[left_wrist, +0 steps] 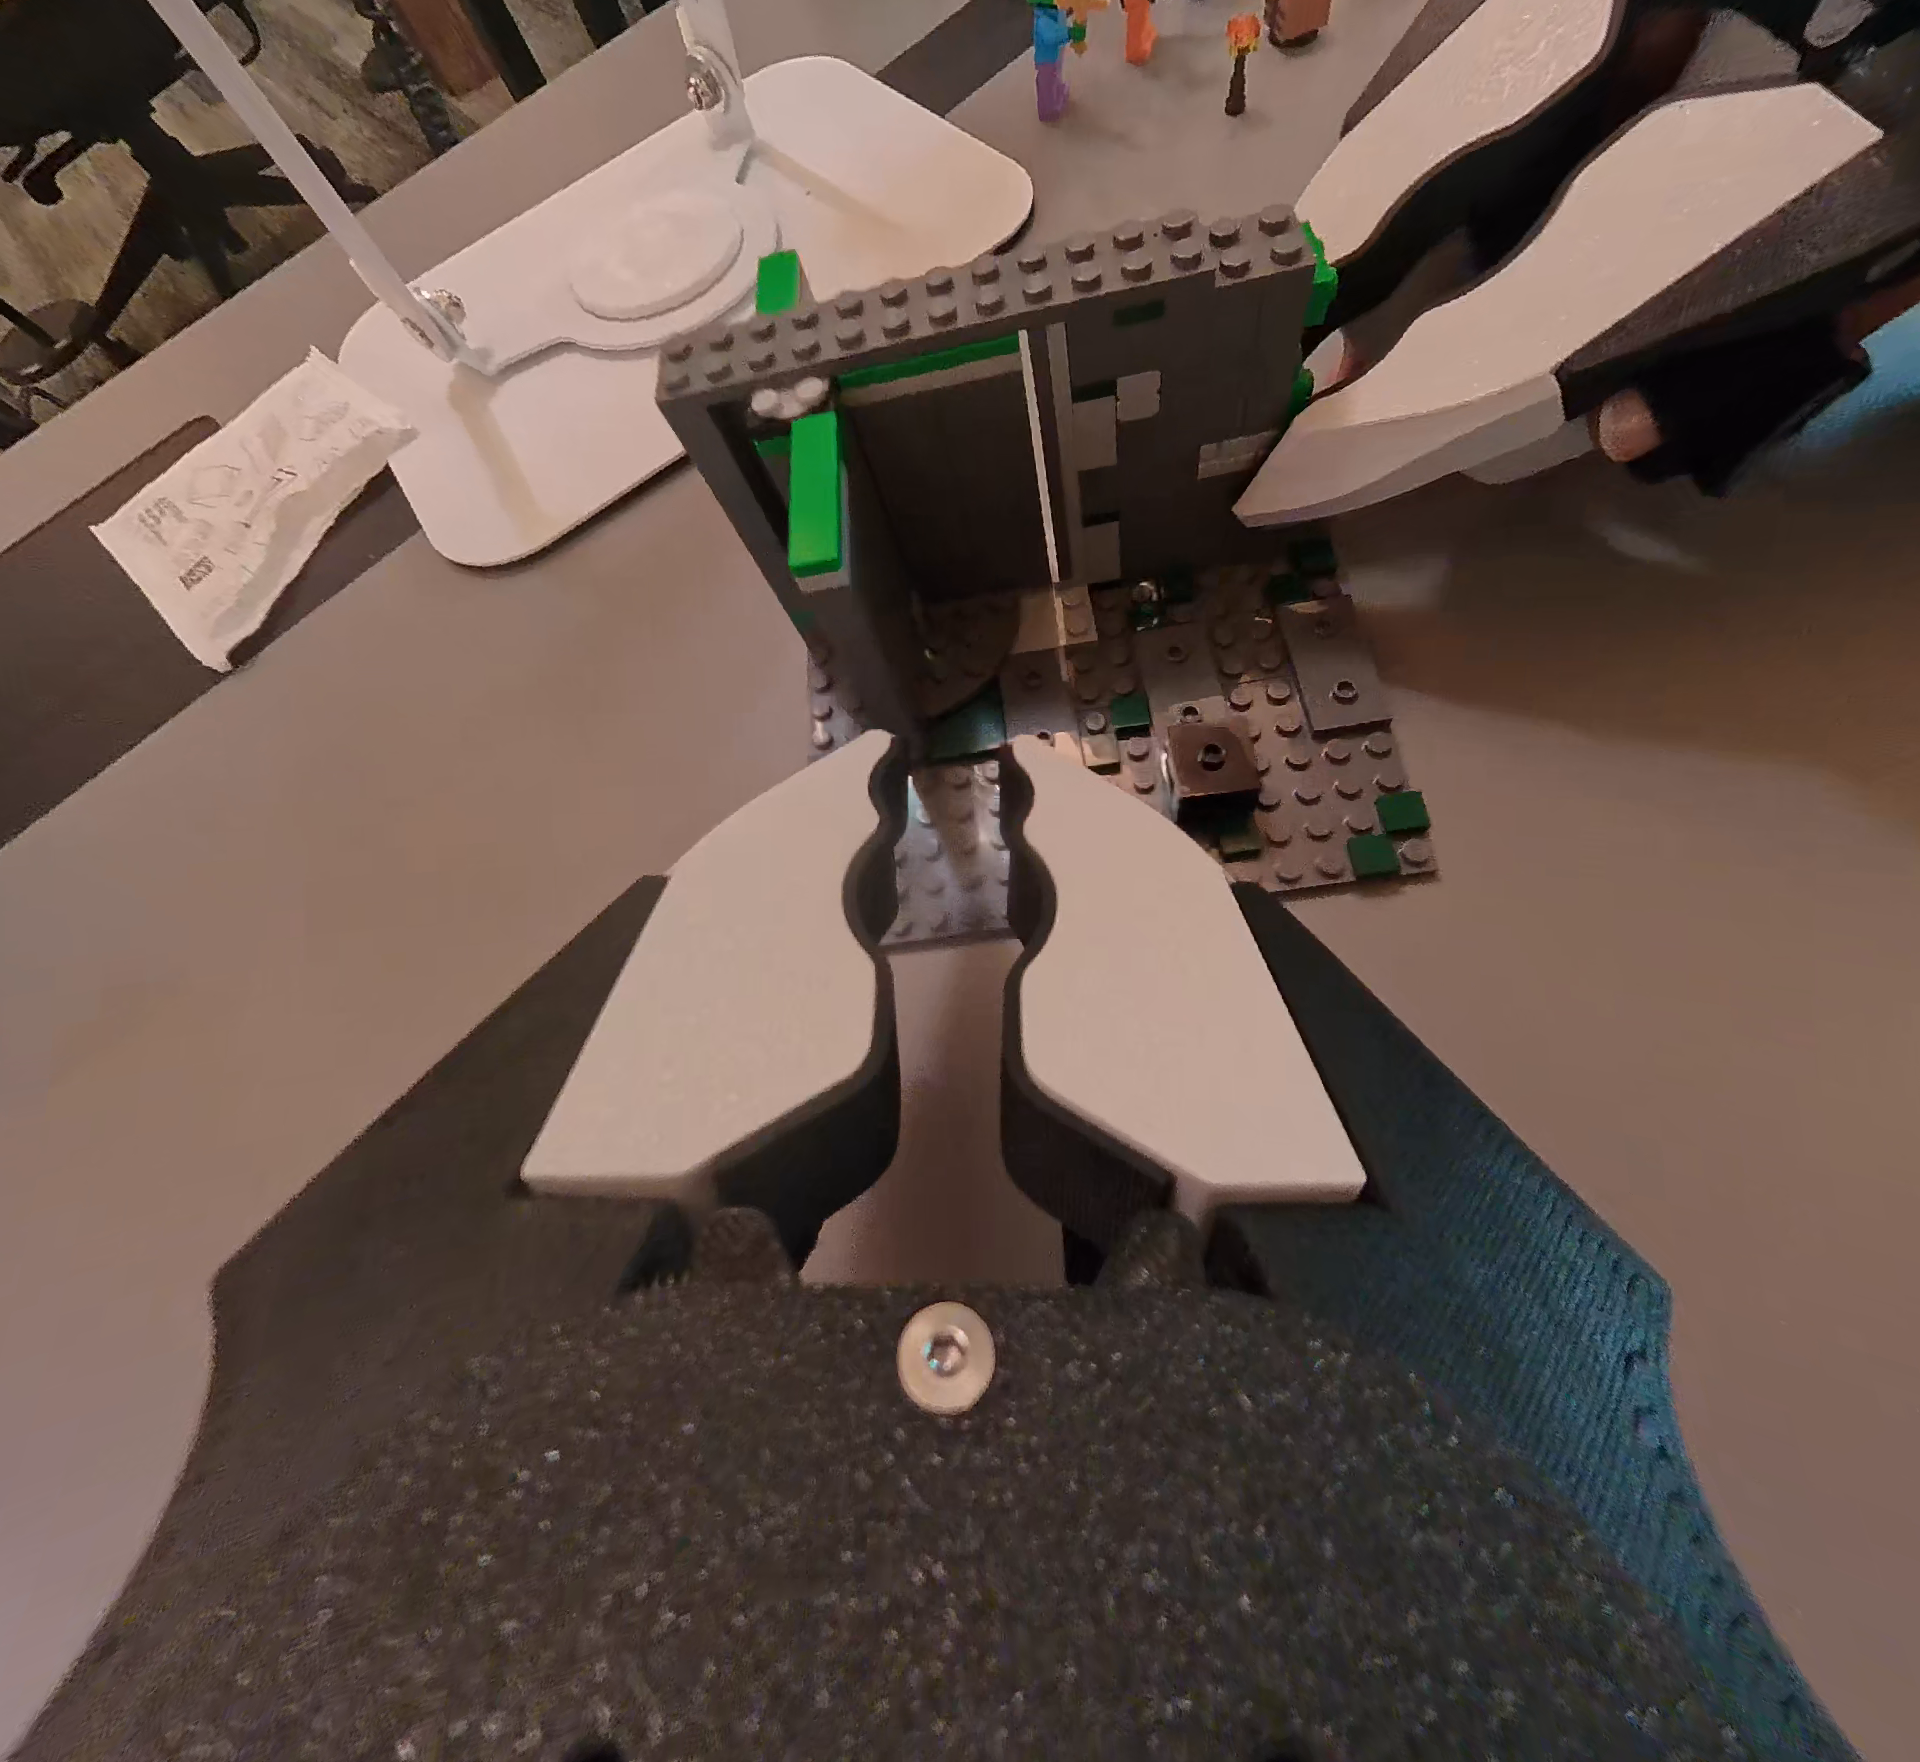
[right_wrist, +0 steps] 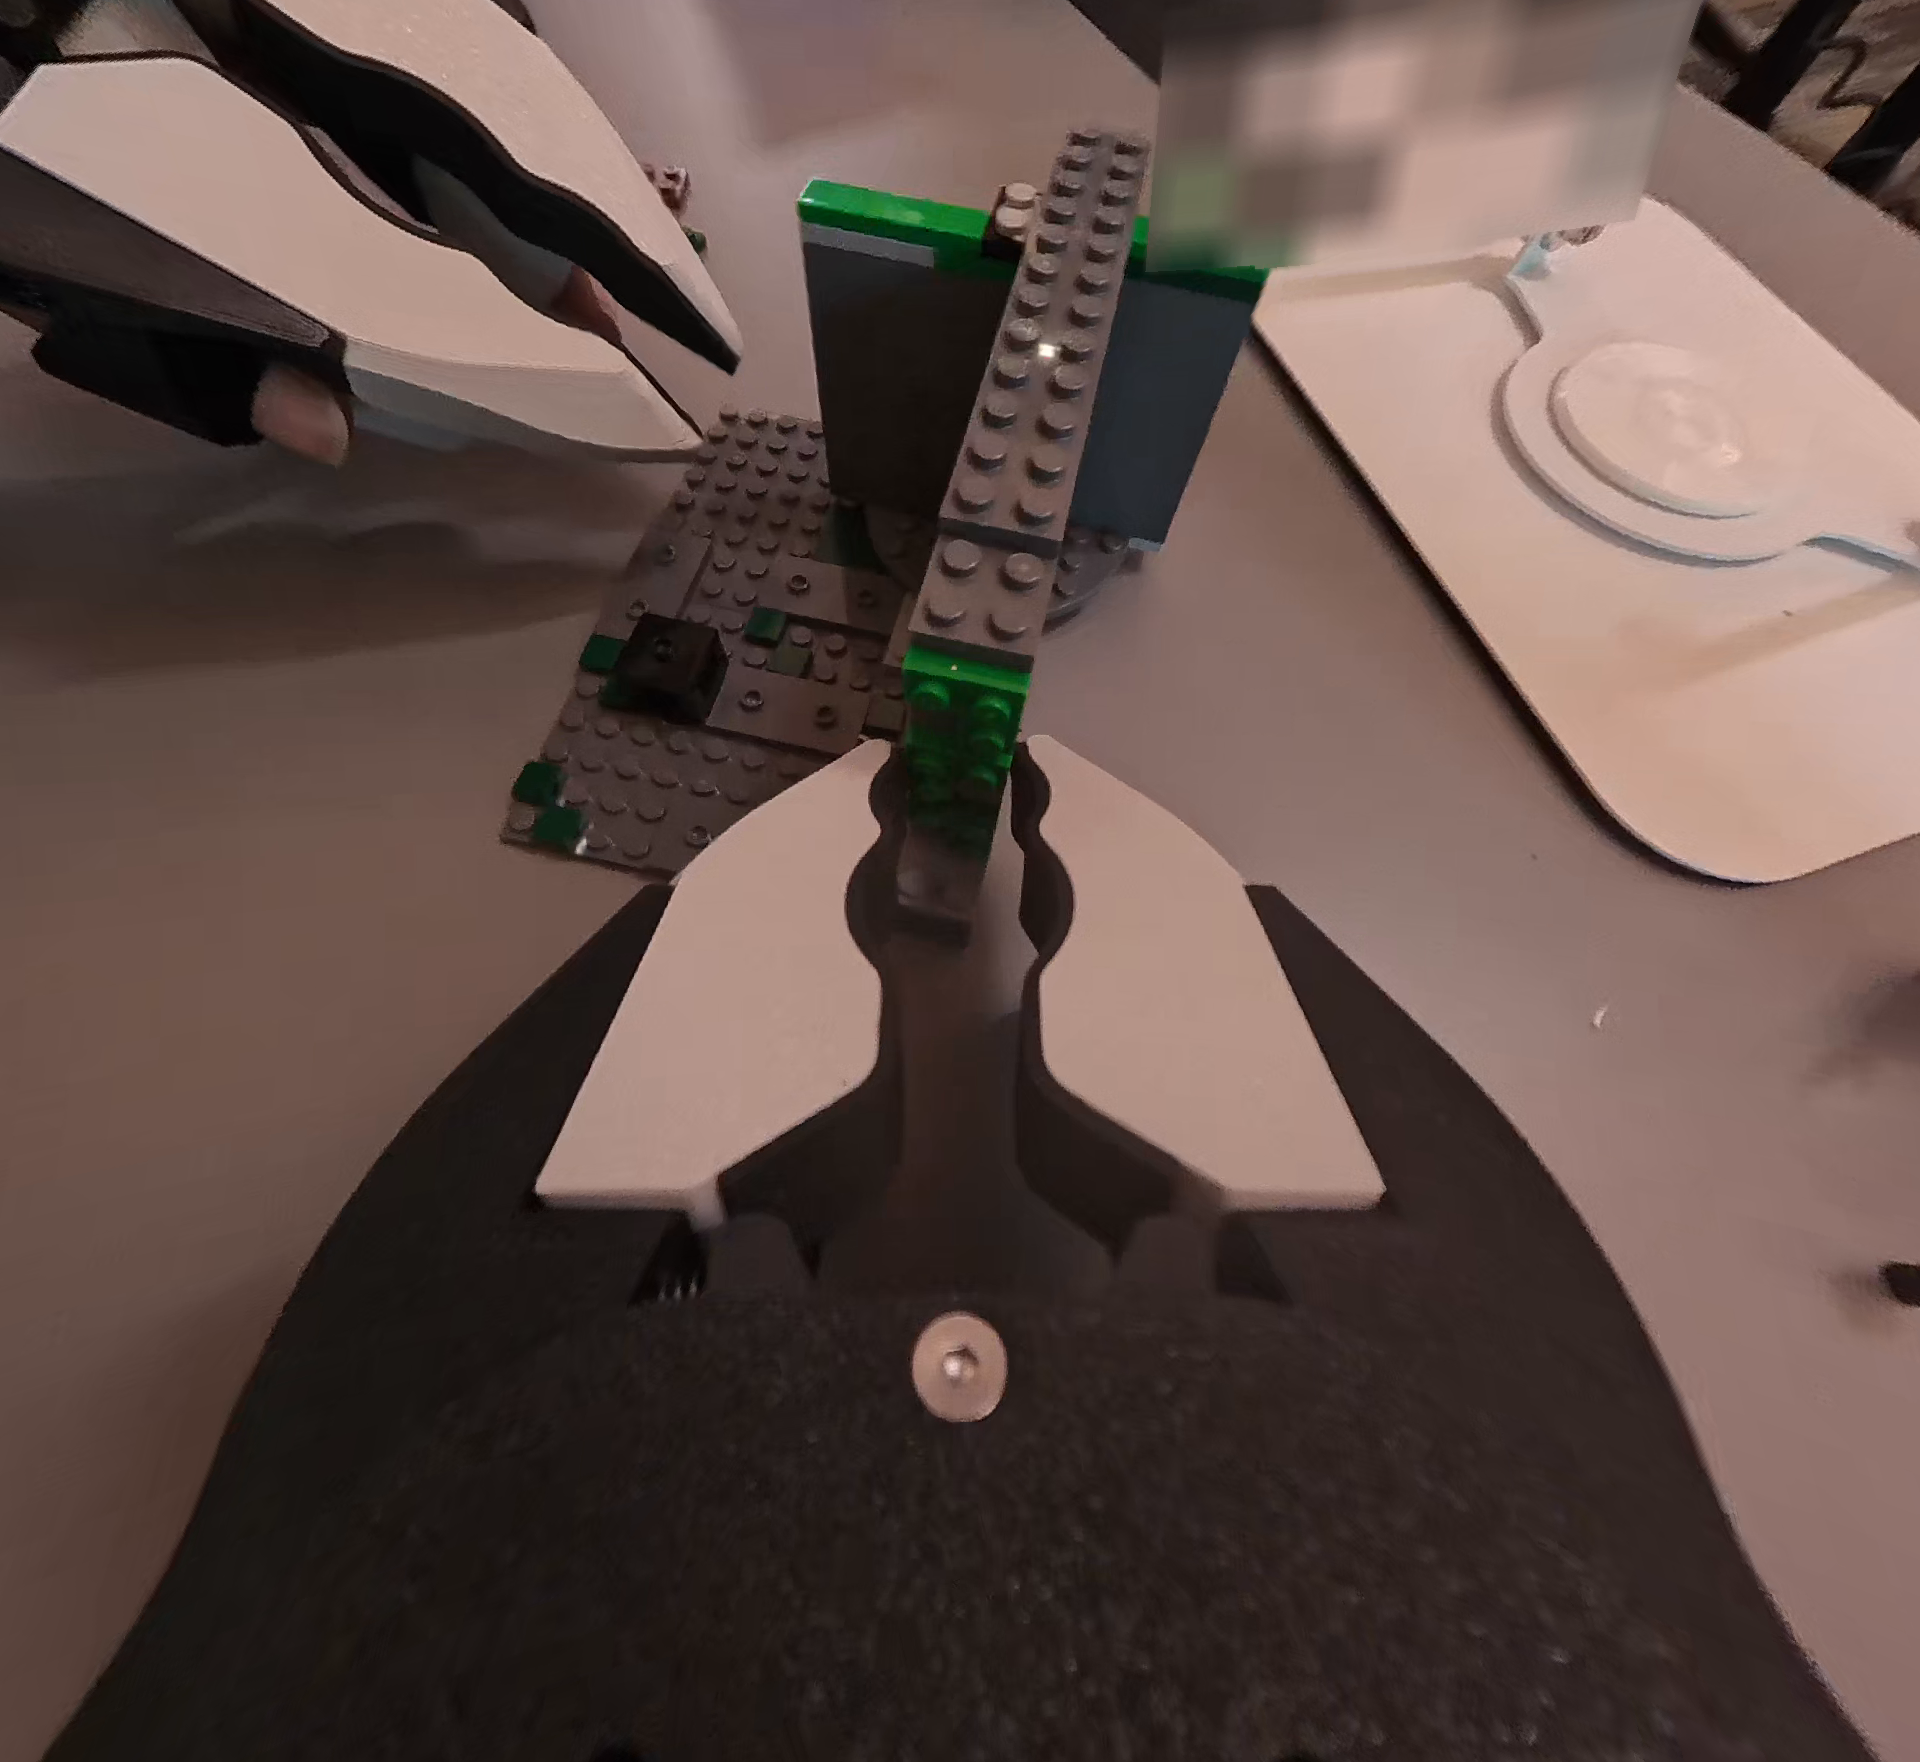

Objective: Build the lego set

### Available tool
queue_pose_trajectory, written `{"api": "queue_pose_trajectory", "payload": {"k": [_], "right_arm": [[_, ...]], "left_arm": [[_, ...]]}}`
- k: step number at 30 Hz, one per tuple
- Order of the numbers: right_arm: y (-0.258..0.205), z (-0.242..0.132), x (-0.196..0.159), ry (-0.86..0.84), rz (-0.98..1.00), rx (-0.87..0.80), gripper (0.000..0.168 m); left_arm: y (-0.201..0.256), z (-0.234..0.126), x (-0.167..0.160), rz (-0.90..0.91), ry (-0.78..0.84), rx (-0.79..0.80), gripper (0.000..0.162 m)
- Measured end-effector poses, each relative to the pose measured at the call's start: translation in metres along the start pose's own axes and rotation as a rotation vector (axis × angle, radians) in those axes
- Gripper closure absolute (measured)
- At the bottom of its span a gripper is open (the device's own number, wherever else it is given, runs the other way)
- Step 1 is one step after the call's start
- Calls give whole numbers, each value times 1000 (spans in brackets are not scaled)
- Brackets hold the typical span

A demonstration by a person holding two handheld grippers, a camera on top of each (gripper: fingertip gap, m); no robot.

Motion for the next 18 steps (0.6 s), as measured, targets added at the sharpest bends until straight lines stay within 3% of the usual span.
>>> {"api": "queue_pose_trajectory", "payload": {"k": [10,18], "right_arm": [[31,-26,5,-169,360,332,151],[39,-37,12,-253,540,366,151]], "left_arm": [[-5,-17,13,-32,123,-14,147],[-4,-15,12,-16,109,-12,147]]}}
Point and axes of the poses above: each gripper's, where its closed fingertips meet, z out along the fingers, x out of its top, y = z × x across the jaws, the point moved 3 cm from there along -z, back along the fingers, and after that the axes turned 12 degrees about -y, right-handed, at the moved point
